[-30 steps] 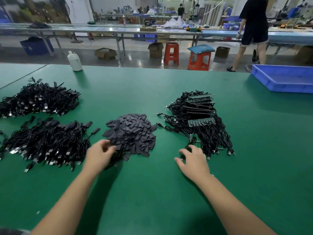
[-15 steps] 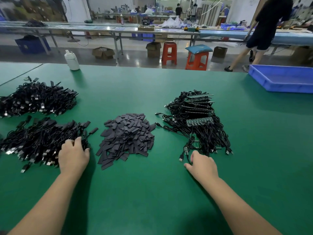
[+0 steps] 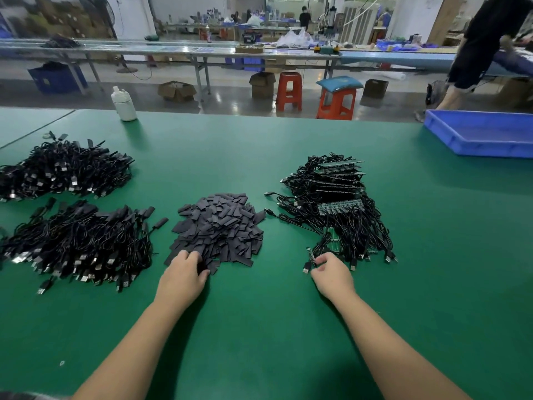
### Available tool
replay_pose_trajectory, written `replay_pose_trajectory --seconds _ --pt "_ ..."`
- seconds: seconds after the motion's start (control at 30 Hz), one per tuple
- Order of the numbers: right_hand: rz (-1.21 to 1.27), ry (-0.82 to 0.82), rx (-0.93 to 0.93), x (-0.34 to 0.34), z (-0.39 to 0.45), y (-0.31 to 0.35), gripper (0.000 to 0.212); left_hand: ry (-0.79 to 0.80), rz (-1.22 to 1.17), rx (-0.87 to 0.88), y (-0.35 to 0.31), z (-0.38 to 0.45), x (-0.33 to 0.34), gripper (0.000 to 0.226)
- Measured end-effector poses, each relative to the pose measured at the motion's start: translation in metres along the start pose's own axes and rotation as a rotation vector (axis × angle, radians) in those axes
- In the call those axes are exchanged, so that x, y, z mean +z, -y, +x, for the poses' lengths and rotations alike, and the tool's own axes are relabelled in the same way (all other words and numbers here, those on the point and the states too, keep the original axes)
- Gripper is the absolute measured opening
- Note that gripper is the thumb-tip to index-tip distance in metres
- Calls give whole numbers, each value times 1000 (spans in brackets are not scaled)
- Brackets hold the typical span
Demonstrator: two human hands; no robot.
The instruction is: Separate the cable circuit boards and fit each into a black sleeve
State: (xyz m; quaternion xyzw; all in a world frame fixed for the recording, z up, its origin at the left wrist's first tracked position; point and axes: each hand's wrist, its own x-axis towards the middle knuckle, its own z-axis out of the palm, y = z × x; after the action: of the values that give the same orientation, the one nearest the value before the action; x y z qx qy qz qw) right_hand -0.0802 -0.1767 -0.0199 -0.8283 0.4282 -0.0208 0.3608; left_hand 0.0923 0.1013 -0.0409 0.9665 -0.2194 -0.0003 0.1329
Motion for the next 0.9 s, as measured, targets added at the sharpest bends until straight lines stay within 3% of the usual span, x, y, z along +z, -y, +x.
replay_pose_trajectory --seconds 0.13,0.27,0.33,0.53,0.7,0.77,0.9 --pt "233 130 -44 1 -7 6 21 -17 -65 -51 1 0 1 33" --pt "191 290 -152 8 -20 12 13 -46 -54 -60 2 0 0 28" --pt "189 310 -187 10 -25 14 21 -89 -22 -55 2 0 -2 23" --pt "261 345 -159 12 -23 17 20 -253 -38 -29 -3 -4 -7 14" --pt "194 354 -177 12 -22 14 24 -370 -212 -3 -23 -10 -16 10" --pt "173 380 -183 14 -23 13 24 -251 -350 16 -39 -11 -21 8" --pt "191 426 -205 15 -24 15 22 204 -798 44 -77 -24 -19 9"
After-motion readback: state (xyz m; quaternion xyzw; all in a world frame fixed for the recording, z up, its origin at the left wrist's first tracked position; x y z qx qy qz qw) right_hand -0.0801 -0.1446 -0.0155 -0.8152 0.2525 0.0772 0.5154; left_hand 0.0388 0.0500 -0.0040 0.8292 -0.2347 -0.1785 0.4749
